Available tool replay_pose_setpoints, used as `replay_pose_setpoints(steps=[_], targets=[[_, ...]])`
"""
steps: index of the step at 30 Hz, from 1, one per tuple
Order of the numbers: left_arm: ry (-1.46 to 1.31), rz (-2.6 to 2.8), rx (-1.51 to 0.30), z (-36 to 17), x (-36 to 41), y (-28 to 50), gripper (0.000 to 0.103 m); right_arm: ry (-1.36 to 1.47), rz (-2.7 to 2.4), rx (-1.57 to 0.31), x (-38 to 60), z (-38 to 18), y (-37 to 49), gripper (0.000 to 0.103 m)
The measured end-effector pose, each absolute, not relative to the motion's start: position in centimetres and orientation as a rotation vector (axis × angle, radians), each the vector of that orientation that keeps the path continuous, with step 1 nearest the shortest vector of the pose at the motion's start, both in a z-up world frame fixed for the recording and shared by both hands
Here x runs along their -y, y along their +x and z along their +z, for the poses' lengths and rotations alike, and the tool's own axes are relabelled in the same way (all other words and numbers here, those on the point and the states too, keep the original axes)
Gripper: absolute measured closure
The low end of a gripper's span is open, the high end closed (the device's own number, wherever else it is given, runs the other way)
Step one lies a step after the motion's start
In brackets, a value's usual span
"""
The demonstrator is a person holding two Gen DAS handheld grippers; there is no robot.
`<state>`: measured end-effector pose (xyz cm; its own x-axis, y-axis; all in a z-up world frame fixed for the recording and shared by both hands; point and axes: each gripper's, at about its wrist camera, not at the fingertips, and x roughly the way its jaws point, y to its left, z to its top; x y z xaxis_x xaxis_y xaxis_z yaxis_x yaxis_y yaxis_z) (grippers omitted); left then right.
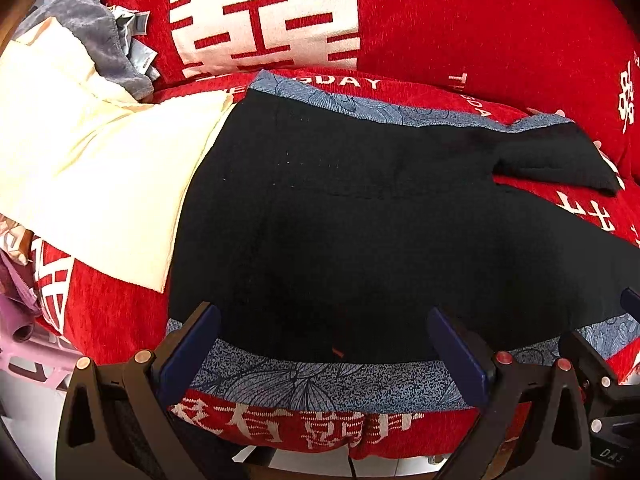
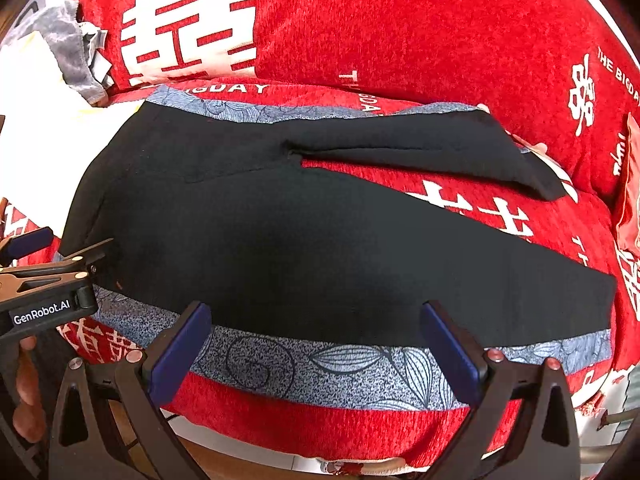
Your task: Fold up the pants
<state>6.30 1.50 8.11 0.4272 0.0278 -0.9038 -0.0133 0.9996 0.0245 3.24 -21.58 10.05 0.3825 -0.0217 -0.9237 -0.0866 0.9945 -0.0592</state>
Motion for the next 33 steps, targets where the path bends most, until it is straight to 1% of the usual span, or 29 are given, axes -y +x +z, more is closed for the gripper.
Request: replay_pose_setpoints(steps=[12, 18, 26, 29, 33], targets=[[0.015, 0.022, -1.155, 7.6, -1.7, 8.4, 0.0, -0.122, 0.096, -1.183, 21.1, 9.5, 5.5, 0.0], [0.021, 0.017, -1.158, 7.5, -1.4, 10.8, 0.0, -0.151, 0.118, -1.187, 21.3, 8.8, 8.3, 0.0], [0.05, 0.003, -1.193, 6.0, -1.1, 16.0, 0.0, -0.184, 0.219, -1.209, 20.9, 6.9, 14.6, 0.0], [0.036, -0.01, -1.216, 5.5, -1.4, 17.8, 0.0, -0.222, 0.286, -1.222, 20.4, 6.0, 17.6, 0.0], [0.014, -0.035, -1.232, 5.4, -1.9, 19.7, 0.0, -0.2, 0.376, -1.234, 20.2, 5.1, 22.5, 0.0]])
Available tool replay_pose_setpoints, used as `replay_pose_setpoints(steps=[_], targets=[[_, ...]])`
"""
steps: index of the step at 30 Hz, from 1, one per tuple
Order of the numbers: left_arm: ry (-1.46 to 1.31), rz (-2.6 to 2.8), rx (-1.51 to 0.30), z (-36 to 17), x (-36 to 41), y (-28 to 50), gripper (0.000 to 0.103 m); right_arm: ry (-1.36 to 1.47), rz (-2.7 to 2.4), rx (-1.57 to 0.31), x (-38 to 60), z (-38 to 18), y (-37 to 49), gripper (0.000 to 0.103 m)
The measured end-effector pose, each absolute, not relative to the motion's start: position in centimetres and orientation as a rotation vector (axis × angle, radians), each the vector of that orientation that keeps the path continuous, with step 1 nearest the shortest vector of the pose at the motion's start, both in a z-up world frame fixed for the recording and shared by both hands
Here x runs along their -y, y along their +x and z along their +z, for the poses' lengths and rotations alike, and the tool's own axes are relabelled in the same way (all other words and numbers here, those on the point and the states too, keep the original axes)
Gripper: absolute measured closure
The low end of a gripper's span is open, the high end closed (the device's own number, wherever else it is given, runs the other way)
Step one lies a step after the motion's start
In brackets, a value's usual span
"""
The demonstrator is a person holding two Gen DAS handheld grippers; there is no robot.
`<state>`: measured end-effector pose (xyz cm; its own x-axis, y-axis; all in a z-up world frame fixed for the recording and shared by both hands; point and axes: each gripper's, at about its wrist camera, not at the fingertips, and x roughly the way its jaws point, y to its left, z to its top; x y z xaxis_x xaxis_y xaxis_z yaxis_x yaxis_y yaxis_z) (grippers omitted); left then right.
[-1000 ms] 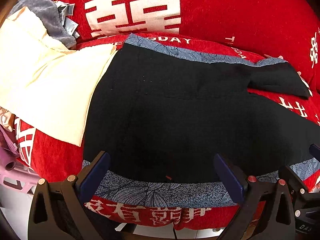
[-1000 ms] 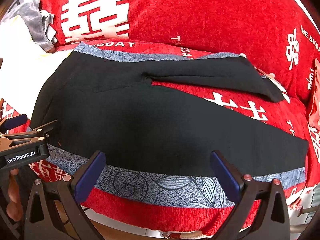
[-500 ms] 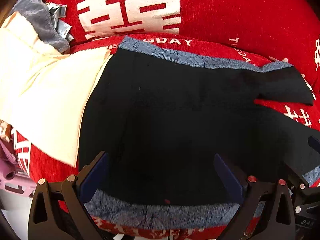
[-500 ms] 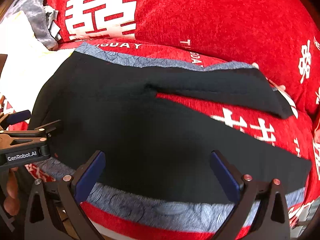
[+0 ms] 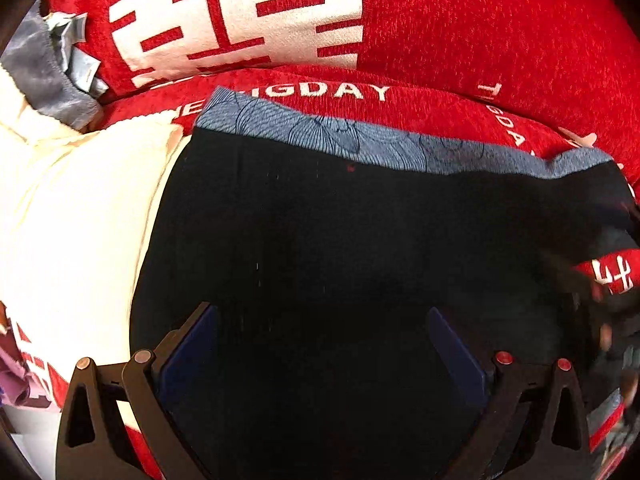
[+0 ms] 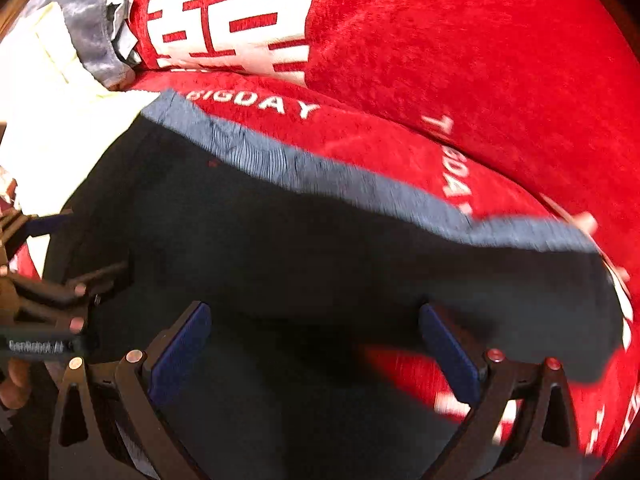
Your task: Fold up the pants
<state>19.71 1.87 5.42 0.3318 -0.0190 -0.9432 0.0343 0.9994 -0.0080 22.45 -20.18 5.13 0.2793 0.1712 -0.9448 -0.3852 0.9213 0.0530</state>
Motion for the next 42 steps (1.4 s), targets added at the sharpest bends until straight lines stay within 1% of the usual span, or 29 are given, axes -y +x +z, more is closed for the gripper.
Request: replay_pose_setpoints(steps=[7, 12, 14, 16, 17, 18, 19, 21, 22, 23, 25, 31, 35, 39, 40, 41, 42], targets=[[-0.04, -0.039, -1.277, 4.3, -3.3, 20.8, 0.0, -0.294, 0.545, -1.319, 17.1, 0.4, 30.7, 0.0], [-0.046, -0.043, -1.294, 3.6, -3.9, 20.6, 0.0, -0.384, 0.713, -1.371, 14.4, -2.4, 33.0, 0.0], [-0.052, -0.044, -1.29, 3.6, -4.0, 20.8, 0.0, -0.456, 0.78, -1.368, 13.3, -3.2, 33.0, 0.002], [-0.07, -0.049, -1.288, 3.8, -4.2, 21.1, 0.0, -0.512, 0.826, -1.325, 12.6, -3.6, 32.9, 0.007], [-0.08, -0.052, -1.289, 3.9, -4.3, 21.3, 0.0, -0.501, 0.855, -1.319, 12.4, -3.6, 33.0, 0.012], [-0.092, -0.057, -1.29, 4.1, -4.4, 21.4, 0.0, -0.468, 0.895, -1.324, 12.2, -3.4, 33.2, 0.026], [-0.113, -0.063, -1.291, 4.2, -4.4, 21.7, 0.0, -0.441, 0.93, -1.338, 12.1, -3.3, 33.3, 0.052], [-0.173, -0.072, -1.3, 4.5, -4.7, 22.6, 0.0, -0.428, 0.962, -1.354, 11.8, -3.2, 32.9, 0.071], [-0.196, -0.071, -1.303, 4.7, -4.7, 23.0, 0.0, -0.447, 0.964, -1.337, 11.7, -2.9, 32.5, 0.086], [-0.216, -0.065, -1.304, 4.8, -4.8, 23.5, 0.0, -0.466, 0.957, -1.315, 11.6, -2.5, 32.1, 0.091], [-0.285, -0.043, -1.308, 5.3, -5.3, 24.6, 0.0, -0.452, 0.945, -1.278, 12.0, -1.3, 31.2, 0.093], [-0.539, 0.042, -1.298, 6.7, -6.7, 27.7, 0.0, -0.446, 0.884, -1.053, 13.7, 4.2, 26.4, 0.094], [-0.583, 0.1, -1.29, 7.0, -6.0, 28.9, 0.0, -0.487, 0.874, -0.966, 14.0, 5.8, 23.3, 0.095], [-0.602, 0.134, -1.345, 5.1, -5.0, 29.5, 0.0, -0.5, 0.85, -0.924, 14.4, 5.9, 21.0, 0.095], [-0.563, 0.182, -1.374, 4.1, -4.7, 29.7, 0.021, -0.492, 0.842, -0.922, 13.9, 5.7, 21.0, 0.095], [-0.557, 0.192, -1.391, 3.4, -4.7, 29.7, 0.038, -0.49, 0.837, -0.92, 13.7, 5.7, 20.9, 0.095], [-0.582, 0.16, -1.408, 2.8, -4.6, 29.6, 0.071, -0.497, 0.836, -0.922, 13.7, 5.6, 20.7, 0.095]])
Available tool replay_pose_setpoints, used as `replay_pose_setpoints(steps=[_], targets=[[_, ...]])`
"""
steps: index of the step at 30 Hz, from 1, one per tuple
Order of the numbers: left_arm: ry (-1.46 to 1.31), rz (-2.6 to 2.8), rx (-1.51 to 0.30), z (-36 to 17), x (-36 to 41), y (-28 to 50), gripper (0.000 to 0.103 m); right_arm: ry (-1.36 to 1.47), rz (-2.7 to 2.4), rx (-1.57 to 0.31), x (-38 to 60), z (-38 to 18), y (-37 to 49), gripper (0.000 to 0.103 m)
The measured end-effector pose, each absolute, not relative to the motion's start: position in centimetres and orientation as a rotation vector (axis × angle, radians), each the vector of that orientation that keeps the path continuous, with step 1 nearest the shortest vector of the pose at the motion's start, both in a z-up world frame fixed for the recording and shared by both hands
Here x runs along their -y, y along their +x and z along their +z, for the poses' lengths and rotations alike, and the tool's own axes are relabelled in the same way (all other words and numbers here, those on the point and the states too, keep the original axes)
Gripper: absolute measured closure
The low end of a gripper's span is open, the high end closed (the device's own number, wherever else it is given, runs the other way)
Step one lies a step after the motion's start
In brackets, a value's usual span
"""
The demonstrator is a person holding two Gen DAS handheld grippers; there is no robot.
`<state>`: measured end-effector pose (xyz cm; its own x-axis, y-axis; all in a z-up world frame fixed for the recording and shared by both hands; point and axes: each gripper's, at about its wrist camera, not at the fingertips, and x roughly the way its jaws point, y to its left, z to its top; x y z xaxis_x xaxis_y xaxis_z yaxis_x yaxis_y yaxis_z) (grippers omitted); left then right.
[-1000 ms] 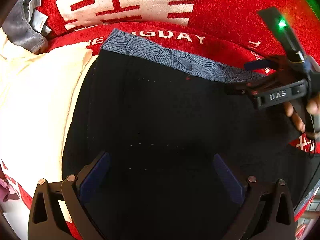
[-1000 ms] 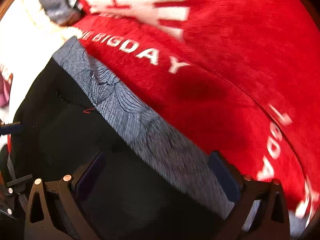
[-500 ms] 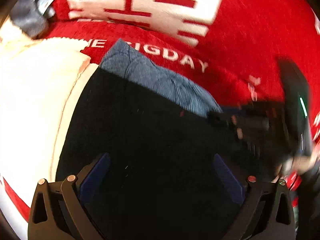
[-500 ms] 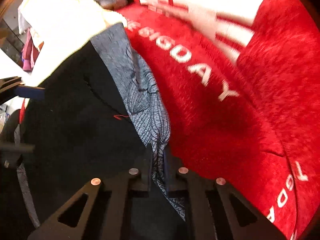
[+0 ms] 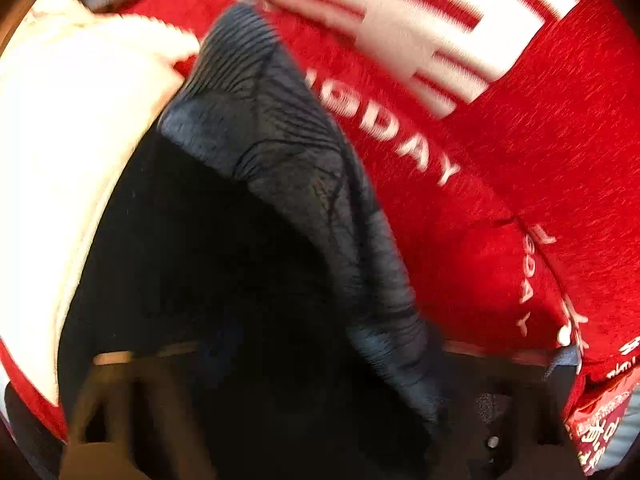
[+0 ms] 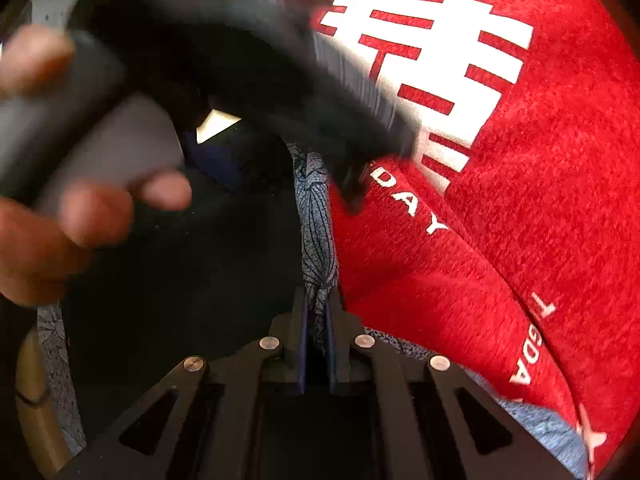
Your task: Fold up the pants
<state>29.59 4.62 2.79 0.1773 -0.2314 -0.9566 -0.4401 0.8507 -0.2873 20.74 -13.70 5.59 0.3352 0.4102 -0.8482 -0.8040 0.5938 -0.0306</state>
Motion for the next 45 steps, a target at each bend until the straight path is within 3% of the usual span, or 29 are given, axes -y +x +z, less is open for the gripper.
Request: replay_pose_setpoints(steps=[1, 5, 6, 8, 9, 10, 11, 16, 17, 19, 22, 24, 34, 40, 45], targets=[[-0.651, 0.107, -1.425, 2.0, -4.7, 29.5, 0.086, -0.51, 0.838, -0.926, 13.8, 5.5, 20.5, 0.095], [-0.65, 0.095, -1.37, 2.9, -4.4, 28.7, 0.086, -0.55, 0.833, -0.938, 13.8, 5.3, 20.2, 0.094], [-0.632, 0.093, -1.359, 3.1, -4.1, 28.4, 0.086, -0.527, 0.839, -0.96, 14.2, 5.5, 20.7, 0.086], [-0.605, 0.091, -1.34, 3.6, -3.9, 27.8, 0.086, -0.499, 0.836, -0.98, 14.6, 5.3, 21.7, 0.061], [-0.604, 0.089, -1.335, 3.8, -3.9, 28.0, 0.086, -0.498, 0.819, -0.974, 15.1, 5.4, 22.1, 0.037], [-0.605, 0.088, -1.333, 3.9, -3.8, 27.9, 0.086, -0.506, 0.797, -0.976, 15.7, 5.2, 22.5, 0.022], [-0.609, 0.084, -1.33, 3.9, -4.1, 27.9, 0.086, -0.511, 0.795, -1.001, 16.0, 4.8, 22.8, 0.021], [-0.583, 0.075, -1.322, 4.2, -3.8, 27.2, 0.086, -0.587, 0.734, -1.118, 17.4, 2.0, 24.3, 0.025], [-0.573, 0.072, -1.318, 4.5, -3.7, 27.1, 0.086, -0.545, 0.716, -1.13, 17.9, 2.1, 24.8, 0.031], [-0.553, 0.062, -1.303, 5.0, -3.4, 26.9, 0.086, -0.441, 0.721, -1.15, 18.9, 3.1, 25.3, 0.059], [-0.542, 0.035, -1.278, 6.3, -3.6, 26.0, 0.086, -0.426, 0.753, -1.119, 19.1, 5.2, 24.1, 0.081], [-0.54, 0.02, -1.262, 7.1, -3.7, 25.3, 0.086, -0.472, 0.759, -1.087, 18.8, 6.6, 22.4, 0.086], [-0.513, -0.043, -1.169, 12.2, -5.0, 17.2, 0.086, -0.565, 0.675, -0.917, 17.5, 13.0, 12.1, 0.088], [-0.462, -0.071, -1.139, 12.0, -5.5, 10.4, 0.086, -0.552, 0.609, -0.912, 16.5, 11.8, 6.0, 0.088], [-0.448, -0.067, -1.226, 7.9, -5.8, 5.7, 0.086, -0.539, 0.572, -0.955, 16.0, 9.0, 1.2, 0.088]])
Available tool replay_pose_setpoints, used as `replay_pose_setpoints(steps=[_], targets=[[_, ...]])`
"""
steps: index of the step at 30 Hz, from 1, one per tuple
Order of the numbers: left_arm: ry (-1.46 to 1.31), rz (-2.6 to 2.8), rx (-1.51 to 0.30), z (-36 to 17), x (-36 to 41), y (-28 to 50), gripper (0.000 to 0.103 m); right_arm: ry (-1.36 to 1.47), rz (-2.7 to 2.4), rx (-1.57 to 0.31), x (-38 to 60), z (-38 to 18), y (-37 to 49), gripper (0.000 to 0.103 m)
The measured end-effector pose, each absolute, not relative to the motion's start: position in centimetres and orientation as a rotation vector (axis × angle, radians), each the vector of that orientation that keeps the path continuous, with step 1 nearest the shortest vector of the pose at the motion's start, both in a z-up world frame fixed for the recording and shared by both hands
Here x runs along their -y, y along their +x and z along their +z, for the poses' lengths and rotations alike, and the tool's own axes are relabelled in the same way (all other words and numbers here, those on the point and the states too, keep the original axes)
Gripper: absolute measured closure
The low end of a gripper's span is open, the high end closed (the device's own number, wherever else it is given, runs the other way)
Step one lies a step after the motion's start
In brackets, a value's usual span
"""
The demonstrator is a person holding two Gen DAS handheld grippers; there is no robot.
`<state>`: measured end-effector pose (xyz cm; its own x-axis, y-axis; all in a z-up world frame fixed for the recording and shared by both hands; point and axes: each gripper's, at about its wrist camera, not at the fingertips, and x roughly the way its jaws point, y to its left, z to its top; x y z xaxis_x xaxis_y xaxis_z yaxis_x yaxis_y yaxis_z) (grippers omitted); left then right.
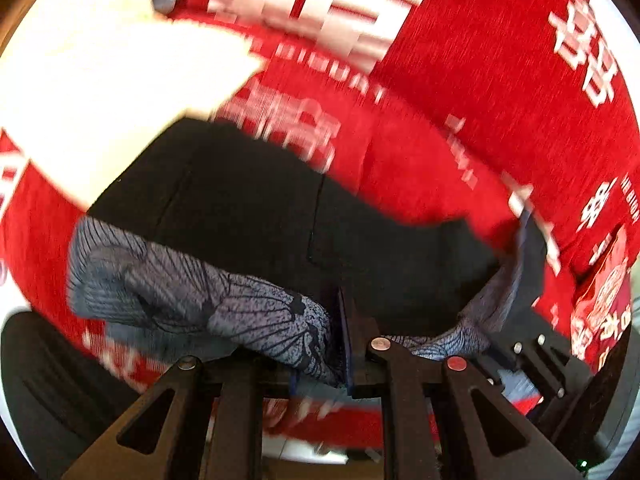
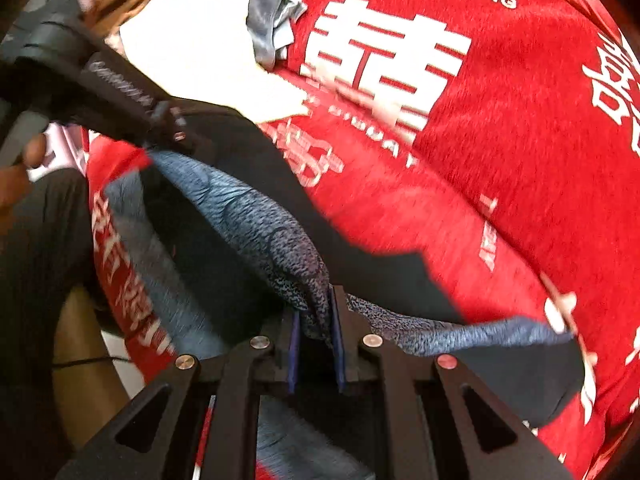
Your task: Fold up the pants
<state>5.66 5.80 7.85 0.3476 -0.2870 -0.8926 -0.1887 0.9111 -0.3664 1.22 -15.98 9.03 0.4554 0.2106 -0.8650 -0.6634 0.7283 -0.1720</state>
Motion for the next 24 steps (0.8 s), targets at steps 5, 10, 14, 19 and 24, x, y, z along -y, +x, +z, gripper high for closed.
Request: replay_pose_setpoints(steps=[5, 10, 14, 19, 24], targets=[[-0.501, -0.089, -1.288, 4.0, -6.7, 3.2, 0.086, -0.621, 0.524, -0.987, 15.1, 5.5, -1.5, 0.086], [-0.663, -0.071, -1.325, 2.1, -9.6, 1.9, 0.05, -0.636, 0.47, -0.967, 14.7, 5.0, -2.3, 0.082], [-0.758, -0.045, -1.306, 3.0, -12.5, -0.4, 0.05, -0.645, 0.447, -0.98, 14.4, 5.2, -2.9, 0.07], [-0.702, -0.034, -1.239, 6.0, -13.8, -1.2, 0.05, -0.501, 0.489, -0.99, 15.4, 8.3, -3.7, 0.045], [-0.599, -0.063, -1.204, 7.8, -11.5, 2.1, 0.05, -0.268, 0.432, -1.002, 16.4, 10.4, -1.4, 0.034]])
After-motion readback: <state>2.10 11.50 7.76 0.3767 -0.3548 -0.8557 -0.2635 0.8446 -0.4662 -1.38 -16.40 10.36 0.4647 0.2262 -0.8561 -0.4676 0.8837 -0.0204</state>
